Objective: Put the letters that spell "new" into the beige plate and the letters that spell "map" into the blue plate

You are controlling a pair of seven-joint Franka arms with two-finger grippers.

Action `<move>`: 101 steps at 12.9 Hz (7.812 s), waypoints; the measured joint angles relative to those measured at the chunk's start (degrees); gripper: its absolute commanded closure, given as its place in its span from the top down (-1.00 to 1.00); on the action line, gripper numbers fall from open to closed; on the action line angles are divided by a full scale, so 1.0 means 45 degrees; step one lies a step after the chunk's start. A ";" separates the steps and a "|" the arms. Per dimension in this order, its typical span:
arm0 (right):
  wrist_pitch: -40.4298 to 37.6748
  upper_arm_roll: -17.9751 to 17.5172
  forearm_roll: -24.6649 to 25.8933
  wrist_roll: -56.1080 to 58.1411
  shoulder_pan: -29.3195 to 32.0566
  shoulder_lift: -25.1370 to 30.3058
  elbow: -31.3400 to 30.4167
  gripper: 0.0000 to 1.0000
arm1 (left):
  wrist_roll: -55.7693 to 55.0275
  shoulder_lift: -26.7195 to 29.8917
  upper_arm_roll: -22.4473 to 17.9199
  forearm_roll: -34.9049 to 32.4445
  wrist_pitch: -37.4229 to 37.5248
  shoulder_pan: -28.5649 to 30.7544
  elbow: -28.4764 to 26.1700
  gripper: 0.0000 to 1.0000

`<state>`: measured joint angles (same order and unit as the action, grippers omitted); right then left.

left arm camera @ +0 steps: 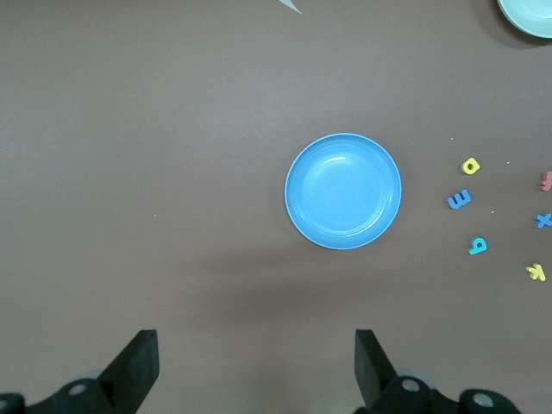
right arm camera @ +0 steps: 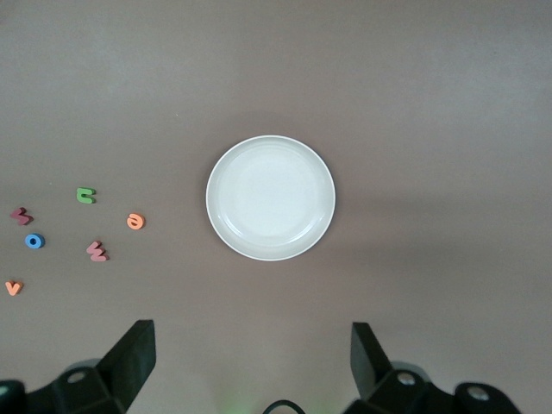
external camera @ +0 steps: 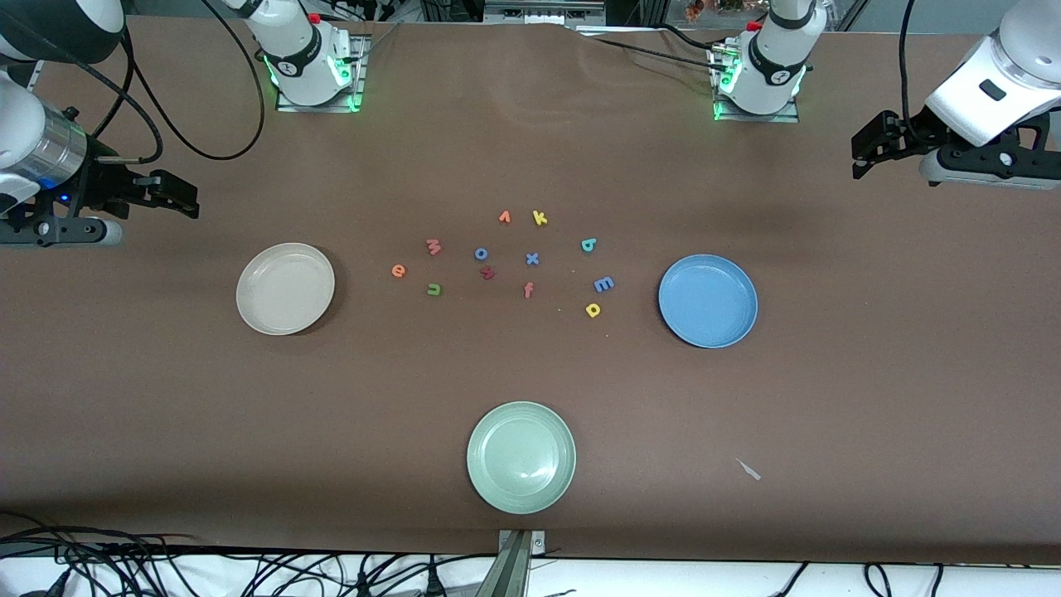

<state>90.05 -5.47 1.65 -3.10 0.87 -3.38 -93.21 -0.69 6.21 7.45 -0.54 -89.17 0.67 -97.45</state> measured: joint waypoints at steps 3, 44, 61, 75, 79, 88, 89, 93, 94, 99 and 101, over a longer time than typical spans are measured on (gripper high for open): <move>0.0000 0.0000 0.0000 0.0000 0.0000 0.0000 0.0000 1.00 | 0.0000 0.0000 0.0000 0.0000 0.0000 0.0000 0.0000 1.00; -0.0001 0.0000 0.0000 -0.0004 0.0000 0.0000 0.0000 1.00 | 0.0000 0.0000 0.0000 0.0000 0.0001 -0.0001 0.0000 1.00; -0.0011 0.0000 0.0000 -0.0007 0.0000 0.0000 0.0000 1.00 | 0.0004 0.0000 -0.0013 0.0000 0.0001 0.0015 0.0001 1.00; -0.0025 0.0000 0.0000 -0.0008 0.0000 0.0000 0.0000 1.00 | 0.0004 -0.0309 0.0031 0.0000 0.0458 -0.0023 0.0239 1.00; -0.0032 0.0000 0.0000 -0.0008 -0.0001 0.0000 0.0000 1.00 | 0.0004 -0.0310 0.0134 0.0034 0.0898 -0.0089 0.0256 1.00; -0.0032 -0.0002 -0.0028 -0.0016 -0.0002 -0.0002 -0.0001 1.00 | 0.0029 -0.1121 0.1515 0.0323 0.1045 -0.0304 0.0628 1.00; -0.0027 -0.0002 -0.0073 -0.0049 -0.0002 -0.0003 -0.0001 1.00 | 0.0032 -0.1517 0.1853 0.0558 0.0999 -0.0366 0.0656 1.00; -0.0007 -0.0014 -0.0088 -0.0045 -0.0011 -0.0107 -0.0004 1.00 | 0.0048 -0.3778 0.3635 0.0764 -0.1013 -0.0483 0.0645 1.00; 0.0007 -0.0025 -0.0094 -0.0045 -0.0022 -0.0141 -0.0004 1.00 | 0.0077 -0.4373 0.3958 0.0616 -0.1585 -0.0552 0.0640 1.00; 0.0057 -0.0136 -0.0112 -0.0036 -0.1016 -0.0862 -0.0031 1.00 | 0.0188 -0.7056 0.4391 -0.1135 -0.4298 -0.2569 0.0573 1.00; 0.0184 -0.0151 -0.0123 -0.0088 -0.1534 -0.1490 -0.0037 1.00 | 0.0589 -0.8202 0.4395 -0.1928 -0.5605 -0.3076 0.0334 1.00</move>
<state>90.88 -6.15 1.09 -3.49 -6.03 -10.08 -93.37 1.96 -30.70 27.23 -9.21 -114.40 -13.17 -95.95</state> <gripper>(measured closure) 0.000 0.000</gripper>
